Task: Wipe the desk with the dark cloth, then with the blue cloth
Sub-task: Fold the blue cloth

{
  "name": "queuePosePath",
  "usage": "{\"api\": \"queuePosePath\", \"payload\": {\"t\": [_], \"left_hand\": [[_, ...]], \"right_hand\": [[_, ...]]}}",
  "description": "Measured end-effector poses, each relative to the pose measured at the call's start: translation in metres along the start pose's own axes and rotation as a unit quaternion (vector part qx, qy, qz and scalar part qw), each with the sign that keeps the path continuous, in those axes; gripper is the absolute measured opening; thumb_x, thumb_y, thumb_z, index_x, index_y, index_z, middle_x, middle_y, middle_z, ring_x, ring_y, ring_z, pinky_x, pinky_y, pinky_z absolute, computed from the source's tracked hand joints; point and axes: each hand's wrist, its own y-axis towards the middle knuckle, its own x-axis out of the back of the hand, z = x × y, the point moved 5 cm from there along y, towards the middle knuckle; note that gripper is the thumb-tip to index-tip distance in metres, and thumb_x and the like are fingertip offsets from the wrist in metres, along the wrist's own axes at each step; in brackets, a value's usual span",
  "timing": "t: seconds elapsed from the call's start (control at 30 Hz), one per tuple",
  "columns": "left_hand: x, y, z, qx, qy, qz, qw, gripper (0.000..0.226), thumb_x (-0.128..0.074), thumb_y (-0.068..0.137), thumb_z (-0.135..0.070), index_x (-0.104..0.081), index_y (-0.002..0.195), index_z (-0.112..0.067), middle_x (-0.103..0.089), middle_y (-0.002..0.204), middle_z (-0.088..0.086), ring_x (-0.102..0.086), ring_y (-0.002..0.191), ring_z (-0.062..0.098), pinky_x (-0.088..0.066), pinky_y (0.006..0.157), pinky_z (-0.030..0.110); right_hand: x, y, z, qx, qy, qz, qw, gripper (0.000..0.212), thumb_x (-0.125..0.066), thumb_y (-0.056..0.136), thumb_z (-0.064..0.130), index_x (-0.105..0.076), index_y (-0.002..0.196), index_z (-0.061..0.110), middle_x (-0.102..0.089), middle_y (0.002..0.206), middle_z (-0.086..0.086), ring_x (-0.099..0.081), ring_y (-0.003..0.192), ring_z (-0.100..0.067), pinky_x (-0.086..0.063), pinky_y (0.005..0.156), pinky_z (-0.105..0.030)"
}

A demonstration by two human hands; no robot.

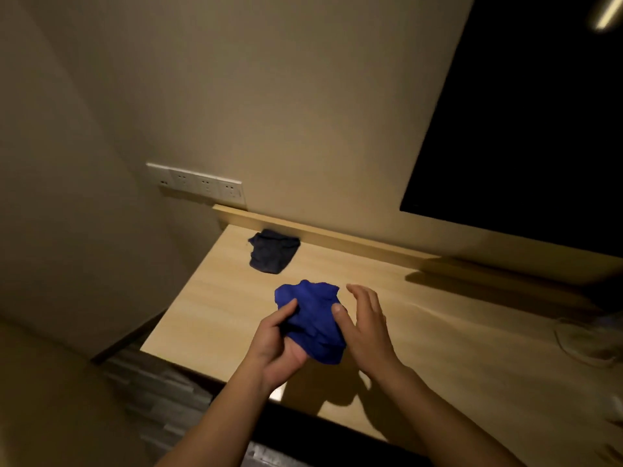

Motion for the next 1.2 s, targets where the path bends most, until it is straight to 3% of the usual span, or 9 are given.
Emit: {"api": "queuePosePath", "payload": {"t": [0.1, 0.17, 0.3, 0.43, 0.67, 0.8, 0.97, 1.1, 1.2], "left_hand": [[0.021, -0.002, -0.043, -0.002, -0.008, 0.006, 1.0, 0.046, -0.052, 0.106, -0.024, -0.065, 0.139, 0.005, -0.061, 0.145, 0.028, -0.068, 0.125, 0.042, -0.05, 0.111, 0.054], [0.04, 0.002, -0.073, 0.001, 0.001, 0.001, 1.0, 0.044, -0.052, 0.105, -0.023, -0.067, 0.135, 0.007, -0.061, 0.145, 0.029, -0.067, 0.126, 0.042, -0.047, 0.113, 0.053], [0.09, 0.025, -0.145, -0.005, 0.075, -0.039, 0.996, 0.04, -0.059, 0.1, -0.015, -0.068, 0.133, 0.006, -0.068, 0.136, 0.027, -0.068, 0.123, 0.04, -0.046, 0.112, 0.051], [0.15, 0.064, -0.232, -0.043, 0.233, -0.104, 0.966, 0.03, -0.064, 0.099, -0.007, -0.07, 0.127, -0.001, -0.077, 0.122, 0.019, -0.075, 0.106, 0.032, -0.056, 0.091, 0.041], [0.2, 0.178, -0.349, -0.055, 0.424, -0.059, 0.902, 0.032, -0.062, 0.107, -0.027, -0.062, 0.138, -0.02, -0.075, 0.127, 0.01, -0.075, 0.109, 0.026, -0.06, 0.094, 0.042], [0.24, 0.225, -0.368, -0.027, 0.702, -0.115, 0.703, 0.081, -0.057, 0.105, -0.051, -0.015, 0.17, -0.025, -0.034, 0.167, 0.014, -0.037, 0.152, 0.037, -0.036, 0.122, 0.053], [0.248, 0.22, -0.335, -0.147, 0.854, 0.001, 0.499, 0.071, -0.04, 0.112, -0.046, -0.004, 0.17, -0.029, 0.004, 0.179, 0.003, 0.002, 0.164, 0.024, -0.008, 0.132, 0.046], [0.243, 0.24, -0.322, -0.133, 0.902, 0.041, 0.409, 0.064, -0.024, 0.114, -0.047, 0.002, 0.169, -0.029, 0.017, 0.177, -0.002, 0.018, 0.162, 0.02, 0.003, 0.132, 0.049], [0.256, 0.259, -0.32, -0.078, 0.901, 0.033, 0.426, 0.063, -0.015, 0.113, -0.052, 0.008, 0.168, -0.034, 0.022, 0.175, -0.004, 0.021, 0.161, 0.02, 0.009, 0.131, 0.052]], "right_hand": [[-0.05, 0.03, 0.009, -0.127, 0.162, 0.063, 0.977, 0.084, -0.054, 0.081, 0.079, -0.073, 0.11, 0.002, -0.076, 0.108, -0.013, -0.069, 0.105, -0.034, -0.054, 0.089, -0.048], [-0.083, 0.046, 0.025, -0.144, 0.198, 0.062, 0.968, 0.058, -0.062, 0.093, 0.059, -0.074, 0.103, 0.003, -0.078, 0.099, -0.012, -0.072, 0.1, -0.036, -0.056, 0.088, -0.051], [-0.15, 0.085, 0.051, -0.146, 0.208, -0.011, 0.967, 0.019, -0.057, 0.107, 0.028, -0.07, 0.102, 0.015, -0.076, 0.098, -0.004, -0.073, 0.095, -0.025, -0.059, 0.085, -0.047], [-0.214, 0.138, 0.075, -0.155, 0.205, -0.069, 0.964, 0.013, -0.051, 0.109, 0.029, -0.063, 0.107, 0.026, -0.073, 0.101, 0.001, -0.072, 0.091, -0.017, -0.059, 0.075, -0.036], [-0.29, 0.255, 0.084, -0.178, 0.146, -0.135, 0.964, 0.019, -0.05, 0.109, 0.033, -0.048, 0.128, 0.038, -0.066, 0.121, 0.003, -0.067, 0.1, -0.013, -0.06, 0.086, -0.041], [-0.307, 0.272, 0.044, -0.266, -0.068, -0.069, 0.959, 0.062, -0.05, 0.108, 0.036, -0.021, 0.162, 0.024, -0.047, 0.149, -0.014, -0.06, 0.121, -0.032, -0.049, 0.095, -0.039], [-0.331, 0.259, 0.043, -0.12, -0.35, 0.042, 0.928, 0.054, -0.049, 0.108, 0.036, -0.032, 0.158, 0.033, -0.039, 0.16, 0.0, -0.044, 0.14, -0.024, -0.043, 0.108, -0.042], [-0.342, 0.274, 0.04, -0.092, -0.43, 0.112, 0.891, 0.058, -0.037, 0.111, 0.039, -0.019, 0.165, 0.029, -0.014, 0.174, 0.002, -0.008, 0.16, -0.024, -0.018, 0.125, -0.044], [-0.346, 0.286, 0.026, -0.116, -0.457, 0.137, 0.871, 0.059, -0.027, 0.112, 0.042, -0.009, 0.167, 0.027, -0.004, 0.175, 0.001, 0.005, 0.161, -0.024, -0.004, 0.127, -0.046]]}}
